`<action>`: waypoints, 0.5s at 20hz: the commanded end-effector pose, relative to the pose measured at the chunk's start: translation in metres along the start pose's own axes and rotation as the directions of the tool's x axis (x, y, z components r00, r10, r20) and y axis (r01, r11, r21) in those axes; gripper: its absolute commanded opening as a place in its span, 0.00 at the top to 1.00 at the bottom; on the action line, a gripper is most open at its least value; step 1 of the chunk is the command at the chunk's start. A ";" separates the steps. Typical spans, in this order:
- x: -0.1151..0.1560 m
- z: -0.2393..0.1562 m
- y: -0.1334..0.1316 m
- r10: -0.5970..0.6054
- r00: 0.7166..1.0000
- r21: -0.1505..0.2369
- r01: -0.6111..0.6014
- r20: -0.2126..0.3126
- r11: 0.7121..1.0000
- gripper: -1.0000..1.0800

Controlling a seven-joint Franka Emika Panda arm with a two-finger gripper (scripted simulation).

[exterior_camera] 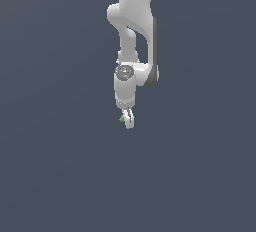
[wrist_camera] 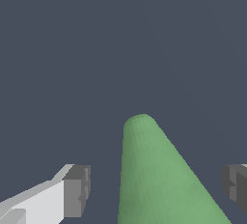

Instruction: Pick up the object and move it to a goal position.

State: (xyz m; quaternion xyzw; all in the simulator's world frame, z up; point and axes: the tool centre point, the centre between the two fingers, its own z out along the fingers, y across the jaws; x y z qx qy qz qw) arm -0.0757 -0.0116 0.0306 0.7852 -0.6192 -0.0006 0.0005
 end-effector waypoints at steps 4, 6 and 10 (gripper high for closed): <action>0.000 0.003 -0.001 0.000 1.000 0.001 0.000 0.000 1.000 1.00; 0.000 0.003 -0.001 0.000 1.000 0.001 0.000 0.000 1.000 1.00; 0.000 0.003 -0.001 0.000 1.000 0.001 0.000 0.000 1.000 1.00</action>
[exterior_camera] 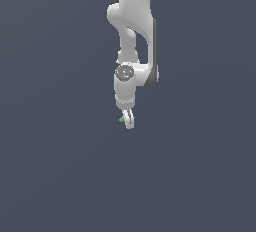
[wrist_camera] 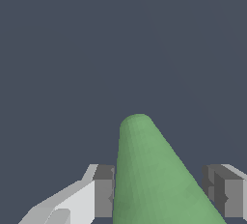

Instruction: Pick up the object and move it to a goal position.

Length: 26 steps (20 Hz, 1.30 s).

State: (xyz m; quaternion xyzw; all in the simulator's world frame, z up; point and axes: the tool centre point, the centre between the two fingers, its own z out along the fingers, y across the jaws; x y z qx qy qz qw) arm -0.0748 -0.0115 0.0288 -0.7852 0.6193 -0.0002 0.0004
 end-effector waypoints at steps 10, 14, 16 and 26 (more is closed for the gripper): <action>0.002 -0.014 -0.010 0.001 1.000 0.001 -0.001 -0.001 1.000 1.00; 0.004 -0.031 -0.021 0.001 1.000 0.000 -0.001 -0.002 1.000 1.00; 0.005 -0.042 -0.029 0.001 1.000 0.000 -0.001 -0.002 1.000 1.00; 0.013 -0.115 -0.080 0.001 1.000 -0.001 -0.001 -0.004 1.000 1.00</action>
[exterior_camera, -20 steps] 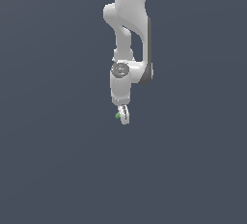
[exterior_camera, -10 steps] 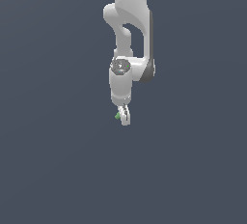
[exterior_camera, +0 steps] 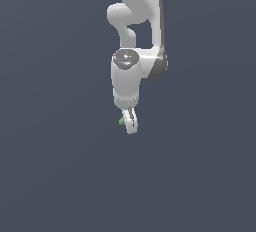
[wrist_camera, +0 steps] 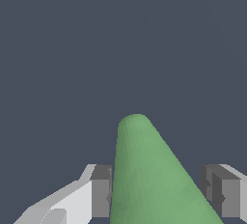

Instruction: Pick up the object and move it to a goal position.

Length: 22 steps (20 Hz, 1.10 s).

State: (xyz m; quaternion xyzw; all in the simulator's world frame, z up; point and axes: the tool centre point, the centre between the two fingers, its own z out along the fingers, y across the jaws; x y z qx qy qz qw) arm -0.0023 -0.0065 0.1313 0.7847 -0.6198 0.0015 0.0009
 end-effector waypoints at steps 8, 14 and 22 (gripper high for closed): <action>0.008 -0.069 -0.049 0.000 1.000 -0.001 0.000 0.000 1.000 1.00; 0.011 -0.103 -0.075 -0.001 1.000 -0.001 0.001 0.000 1.000 1.00; 0.015 -0.139 -0.103 -0.002 1.000 -0.001 0.002 0.002 1.000 1.00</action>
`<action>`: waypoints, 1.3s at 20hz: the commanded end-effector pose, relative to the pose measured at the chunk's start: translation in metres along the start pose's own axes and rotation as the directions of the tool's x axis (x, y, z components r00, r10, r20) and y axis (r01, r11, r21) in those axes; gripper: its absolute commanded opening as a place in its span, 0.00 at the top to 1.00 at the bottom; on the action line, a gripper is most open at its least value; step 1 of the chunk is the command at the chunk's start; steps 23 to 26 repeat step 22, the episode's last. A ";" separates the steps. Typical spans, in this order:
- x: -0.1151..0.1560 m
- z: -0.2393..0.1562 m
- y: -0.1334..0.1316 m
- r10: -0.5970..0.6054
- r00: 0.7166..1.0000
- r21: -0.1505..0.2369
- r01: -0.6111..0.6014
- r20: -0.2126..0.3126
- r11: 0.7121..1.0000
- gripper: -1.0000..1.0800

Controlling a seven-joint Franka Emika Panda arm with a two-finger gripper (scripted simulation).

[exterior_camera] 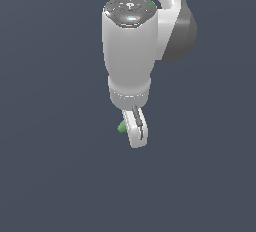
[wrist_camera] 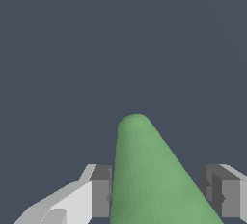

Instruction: Pick up the object and move it to a goal position.

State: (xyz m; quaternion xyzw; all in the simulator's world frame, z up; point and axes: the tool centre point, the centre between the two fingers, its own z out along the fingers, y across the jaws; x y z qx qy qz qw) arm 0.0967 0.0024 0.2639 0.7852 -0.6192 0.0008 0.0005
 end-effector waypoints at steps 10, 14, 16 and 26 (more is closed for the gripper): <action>0.005 -0.035 -0.029 0.000 1.000 0.000 0.000 0.002 1.000 1.00; 0.005 -0.041 -0.033 0.000 1.000 0.000 0.000 0.002 1.000 1.00; 0.005 -0.042 -0.035 0.000 1.000 0.000 0.000 0.002 1.000 1.00; 0.006 -0.044 -0.037 0.000 1.000 0.000 0.000 0.002 1.000 1.00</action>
